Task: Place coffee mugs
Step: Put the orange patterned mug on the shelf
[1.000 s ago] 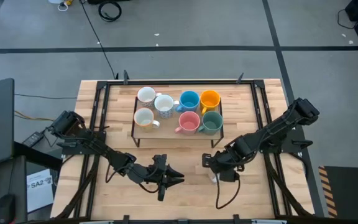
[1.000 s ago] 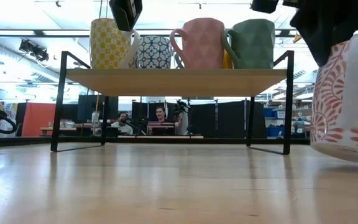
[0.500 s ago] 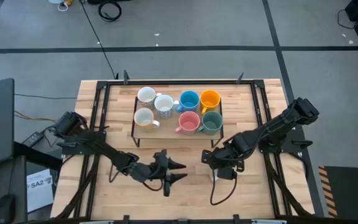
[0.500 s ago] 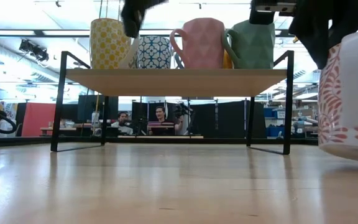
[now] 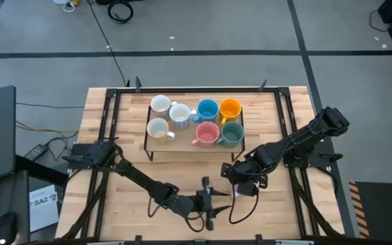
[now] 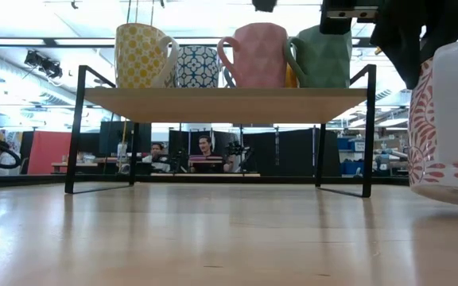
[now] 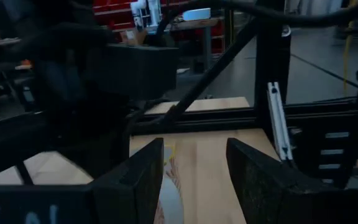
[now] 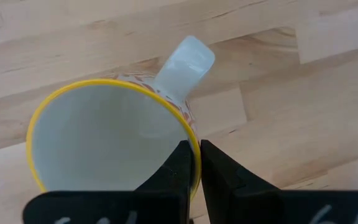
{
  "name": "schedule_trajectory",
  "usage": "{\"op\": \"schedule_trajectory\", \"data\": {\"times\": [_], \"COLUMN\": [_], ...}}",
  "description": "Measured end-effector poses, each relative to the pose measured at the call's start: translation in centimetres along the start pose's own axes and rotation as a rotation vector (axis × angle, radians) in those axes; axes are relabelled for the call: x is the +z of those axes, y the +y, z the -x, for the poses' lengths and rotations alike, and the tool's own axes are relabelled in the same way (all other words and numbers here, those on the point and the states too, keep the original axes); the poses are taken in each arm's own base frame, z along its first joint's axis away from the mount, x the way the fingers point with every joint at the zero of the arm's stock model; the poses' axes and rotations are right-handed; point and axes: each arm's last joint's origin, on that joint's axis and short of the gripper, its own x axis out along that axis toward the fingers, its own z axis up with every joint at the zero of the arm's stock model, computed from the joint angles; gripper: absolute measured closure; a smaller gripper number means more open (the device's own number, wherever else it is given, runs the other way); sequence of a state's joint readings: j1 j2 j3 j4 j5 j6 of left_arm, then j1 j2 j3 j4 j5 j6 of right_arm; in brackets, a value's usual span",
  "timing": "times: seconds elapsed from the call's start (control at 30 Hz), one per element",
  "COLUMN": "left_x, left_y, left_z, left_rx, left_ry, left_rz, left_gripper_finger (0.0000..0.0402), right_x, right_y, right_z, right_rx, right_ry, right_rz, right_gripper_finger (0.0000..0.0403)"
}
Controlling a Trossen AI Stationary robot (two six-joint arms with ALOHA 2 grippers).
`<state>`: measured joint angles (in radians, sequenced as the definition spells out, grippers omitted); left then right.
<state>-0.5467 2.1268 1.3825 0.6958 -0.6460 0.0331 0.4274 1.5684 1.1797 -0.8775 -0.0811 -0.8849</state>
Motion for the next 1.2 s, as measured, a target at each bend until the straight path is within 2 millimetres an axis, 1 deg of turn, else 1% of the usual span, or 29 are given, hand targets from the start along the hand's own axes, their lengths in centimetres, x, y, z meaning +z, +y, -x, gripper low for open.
{"op": "schedule_trajectory", "data": {"times": [0.1,0.2,0.4,0.53,0.6,0.87,1.2], "left_x": [-0.4,-1.1,-2.1,-2.8,-3.1,-4.2,-4.4], "left_y": [-0.2,-0.2,0.9,1.5,1.5,1.7,2.9], "left_z": [-1.0,-1.4,-2.0,-2.5,-2.6,-2.9,-3.6], "left_rx": [0.035,0.046,0.082,0.082,0.082,0.090,0.118], "left_ry": [0.017,0.047,0.128,0.156,0.166,0.183,0.202], "left_rz": [-0.011,-0.001,0.132,0.169,0.163,0.151,0.143], "left_gripper_finger": [0.0219,0.0219,0.0219,0.0219,0.0219,0.0219,0.0220], "right_x": [0.0,0.0,0.0,0.0,-0.1,-0.9,-0.9], "right_y": [0.0,0.0,0.0,0.0,-0.1,-0.8,-1.1], "right_z": [0.0,0.0,0.0,0.0,0.0,0.1,0.1], "right_rx": [0.000,0.000,0.000,0.000,-0.001,-0.015,-0.032], "right_ry": [0.000,0.000,-0.001,0.000,0.000,0.002,-0.011], "right_rz": [-0.002,-0.002,-0.001,-0.004,-0.020,-0.214,-0.228], "right_gripper_finger": [0.0374,0.0374,0.0374,0.0374,0.0374,0.0374,0.0374]}}
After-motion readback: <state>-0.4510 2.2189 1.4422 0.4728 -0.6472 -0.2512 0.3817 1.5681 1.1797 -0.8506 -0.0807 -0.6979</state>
